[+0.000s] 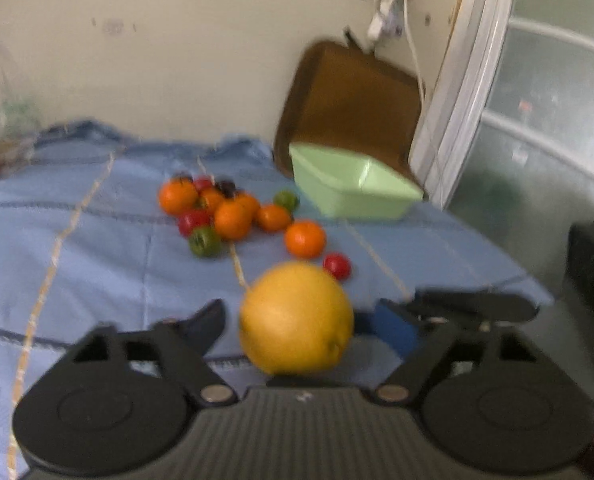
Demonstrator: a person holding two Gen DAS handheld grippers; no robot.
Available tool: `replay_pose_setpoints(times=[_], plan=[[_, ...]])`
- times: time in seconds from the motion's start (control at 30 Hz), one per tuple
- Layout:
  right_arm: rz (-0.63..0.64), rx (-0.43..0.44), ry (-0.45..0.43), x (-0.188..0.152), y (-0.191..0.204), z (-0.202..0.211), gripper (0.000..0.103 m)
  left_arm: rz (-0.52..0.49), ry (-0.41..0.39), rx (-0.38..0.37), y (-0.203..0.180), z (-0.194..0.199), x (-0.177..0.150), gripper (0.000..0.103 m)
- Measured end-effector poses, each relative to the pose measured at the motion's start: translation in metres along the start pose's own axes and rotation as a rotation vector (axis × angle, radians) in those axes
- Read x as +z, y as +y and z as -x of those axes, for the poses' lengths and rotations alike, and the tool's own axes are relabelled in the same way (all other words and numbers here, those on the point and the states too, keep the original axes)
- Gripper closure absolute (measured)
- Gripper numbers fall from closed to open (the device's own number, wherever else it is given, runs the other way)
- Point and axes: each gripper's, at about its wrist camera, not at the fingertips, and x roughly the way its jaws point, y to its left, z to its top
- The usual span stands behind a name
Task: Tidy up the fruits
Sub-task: 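Lift the grapefruit with the left gripper into the green basket and open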
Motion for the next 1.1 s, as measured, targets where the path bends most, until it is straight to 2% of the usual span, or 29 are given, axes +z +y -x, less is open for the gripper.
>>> replay_pose_setpoints(times=[0.13,0.33,0.53,0.7,0.77,0.83,0.9,1.0,1.1], plan=[[-0.007,0.003,-0.021,0.001,-0.002,-0.001,0.040,0.047,0.022,-0.001,0.002,-0.004,0.005,0.036],[-0.040,-0.048,-0.120,0.008,-0.027,0.020,0.040,-0.053,-0.006,-0.006,-0.032,-0.028,0.043,0.036],[-0.052,-0.226,-0.213,0.030,-0.088,0.029,0.040,-0.078,0.023,-0.087,-0.068,-0.102,0.114,0.034],[-0.121,-0.344,-0.227,0.053,-0.154,0.022,0.040,0.011,0.095,-0.149,-0.075,-0.176,0.154,0.032],[-0.142,-0.366,-0.204,0.055,-0.177,0.013,0.040,0.032,0.129,-0.146,-0.074,-0.199,0.157,0.033],[-0.167,-0.389,-0.172,0.057,-0.193,0.001,0.041,0.033,0.147,-0.116,-0.073,-0.217,0.158,0.030],[-0.192,-0.395,-0.183,0.054,-0.202,-0.006,0.044,0.035,0.155,-0.095,-0.072,-0.226,0.158,0.025],[-0.205,-0.376,-0.212,0.049,-0.209,-0.004,0.039,0.041,0.134,-0.076,-0.073,-0.226,0.156,0.021],[-0.216,-0.361,-0.215,0.044,-0.213,-0.002,0.039,0.059,0.087,-0.064,-0.070,-0.204,0.156,0.021]])
